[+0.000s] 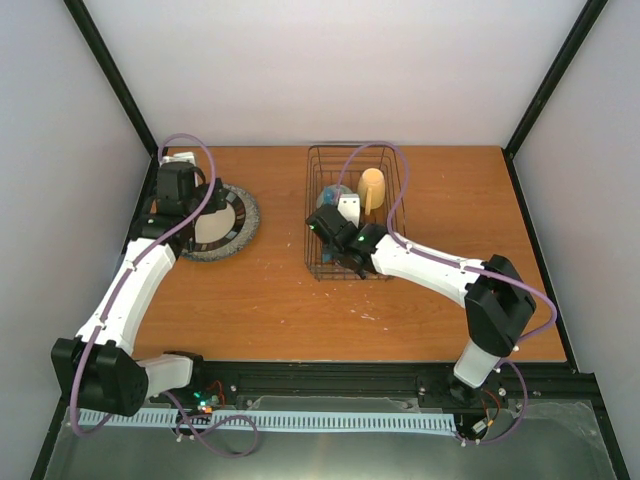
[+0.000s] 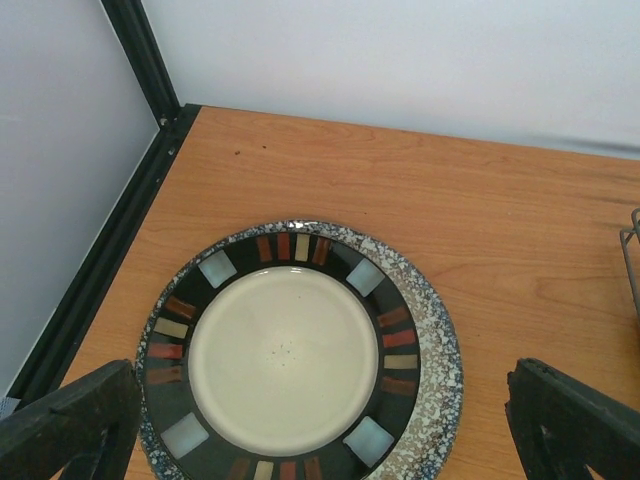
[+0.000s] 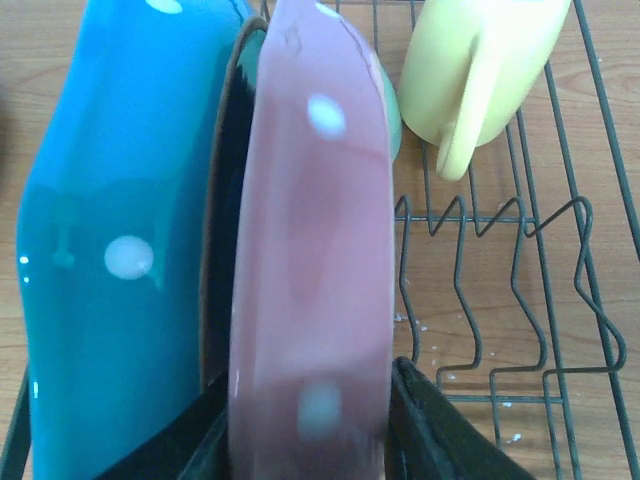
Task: Load the mixed dishes into the dish rack
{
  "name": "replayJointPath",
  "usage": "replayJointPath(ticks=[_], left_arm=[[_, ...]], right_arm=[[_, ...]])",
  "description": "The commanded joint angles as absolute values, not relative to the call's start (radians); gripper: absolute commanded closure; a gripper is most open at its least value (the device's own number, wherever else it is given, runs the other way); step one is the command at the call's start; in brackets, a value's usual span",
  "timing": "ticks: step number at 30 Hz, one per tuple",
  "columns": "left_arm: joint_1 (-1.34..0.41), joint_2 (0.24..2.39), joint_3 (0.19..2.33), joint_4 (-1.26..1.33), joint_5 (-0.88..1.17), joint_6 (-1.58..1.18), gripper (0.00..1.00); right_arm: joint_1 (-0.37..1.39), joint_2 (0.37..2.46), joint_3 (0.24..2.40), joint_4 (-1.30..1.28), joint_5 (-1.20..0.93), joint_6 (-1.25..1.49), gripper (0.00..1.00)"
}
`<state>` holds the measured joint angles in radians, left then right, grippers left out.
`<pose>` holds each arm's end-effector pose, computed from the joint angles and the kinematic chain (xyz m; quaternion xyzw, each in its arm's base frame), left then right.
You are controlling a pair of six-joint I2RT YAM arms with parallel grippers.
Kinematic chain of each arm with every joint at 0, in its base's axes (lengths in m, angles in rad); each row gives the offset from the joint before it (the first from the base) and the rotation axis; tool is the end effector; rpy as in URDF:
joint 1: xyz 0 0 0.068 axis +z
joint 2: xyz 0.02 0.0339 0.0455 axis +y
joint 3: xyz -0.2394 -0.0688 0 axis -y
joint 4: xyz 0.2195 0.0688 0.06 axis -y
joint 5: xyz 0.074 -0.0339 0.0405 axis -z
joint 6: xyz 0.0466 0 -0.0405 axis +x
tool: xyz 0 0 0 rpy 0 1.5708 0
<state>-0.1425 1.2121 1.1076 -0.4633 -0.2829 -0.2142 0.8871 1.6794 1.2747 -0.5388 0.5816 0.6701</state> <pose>0.2598 -0.0241 0.3106 -0.0988 0.8651 0.0372 0.4903 0.2331 0.2456 0.2288 -0.0107 0.9155 0.0134 0.4020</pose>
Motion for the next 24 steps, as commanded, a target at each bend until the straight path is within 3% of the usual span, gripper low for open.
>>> replayJointPath(ticks=[1, 12, 24], left_arm=[[-0.145, 1.183, 1.108, -0.442, -0.305, -0.197, 0.0], [-0.145, 1.19, 1.112, -0.442, -0.3, -0.221, 0.0], [-0.104, 1.197, 1.113, -0.448, -0.169, -0.299, 0.0]], right_arm=[[0.891, 1.689, 1.314, -0.523, 0.583, 0.658, 0.62], [0.891, 1.588, 1.28, -0.509, 0.658, 0.663, 0.46], [0.891, 1.347, 1.258, -0.449, 0.71, 0.608, 0.41]])
